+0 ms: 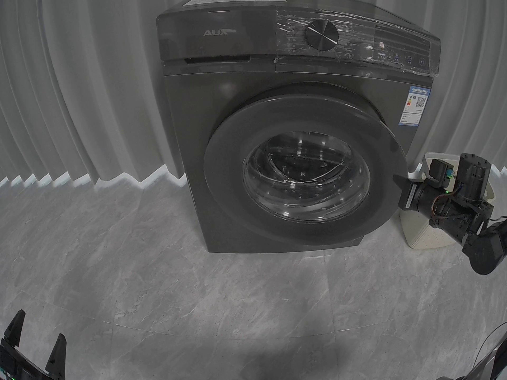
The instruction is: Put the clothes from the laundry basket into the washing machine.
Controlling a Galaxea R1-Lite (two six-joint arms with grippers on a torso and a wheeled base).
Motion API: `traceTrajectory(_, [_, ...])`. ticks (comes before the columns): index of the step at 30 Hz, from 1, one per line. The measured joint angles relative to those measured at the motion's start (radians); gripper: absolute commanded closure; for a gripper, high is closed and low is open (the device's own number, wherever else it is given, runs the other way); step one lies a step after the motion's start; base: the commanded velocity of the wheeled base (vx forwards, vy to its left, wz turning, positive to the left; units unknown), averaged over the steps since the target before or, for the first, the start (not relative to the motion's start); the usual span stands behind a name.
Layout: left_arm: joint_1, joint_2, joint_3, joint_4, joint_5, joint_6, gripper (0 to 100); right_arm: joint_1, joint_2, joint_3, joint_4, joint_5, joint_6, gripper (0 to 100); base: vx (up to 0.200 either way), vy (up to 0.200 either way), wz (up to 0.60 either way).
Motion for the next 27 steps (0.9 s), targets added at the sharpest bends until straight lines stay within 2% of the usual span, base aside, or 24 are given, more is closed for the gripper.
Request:
traceTrajectory(3, [0.0,0.0,0.0,0.002,-0.004,0.001,0,0.014,-0.02,0.047,-0.002,0.004,-0.002,100,0.0,-0.2,0.0])
traceTrajectory(8, [0.0,0.0,0.0,0.003,-0.027,0.001,0,0.061,-0.039,0.11,-0.004,0.014,0.001,100,0.0,0.0,0.0])
traceTrajectory(12, [0.0,0.001,0.0,0.003,-0.031,0.001,0,0.092,-0.043,0.117,-0.009,0.013,0.007,100,0.0,0.0,0.0])
traceTrajectory(23, [-0.001,0.001,0.0,0.004,-0.03,0.003,0,0.126,-0.012,0.092,-0.073,0.001,0.013,100,0.2,0.0,0.0])
traceTrajectory(27, [-0.001,0.001,0.0,0.001,-0.03,0.03,0,0.126,0.025,0.062,-0.074,0.001,0.021,100,0.05,0.0,0.0])
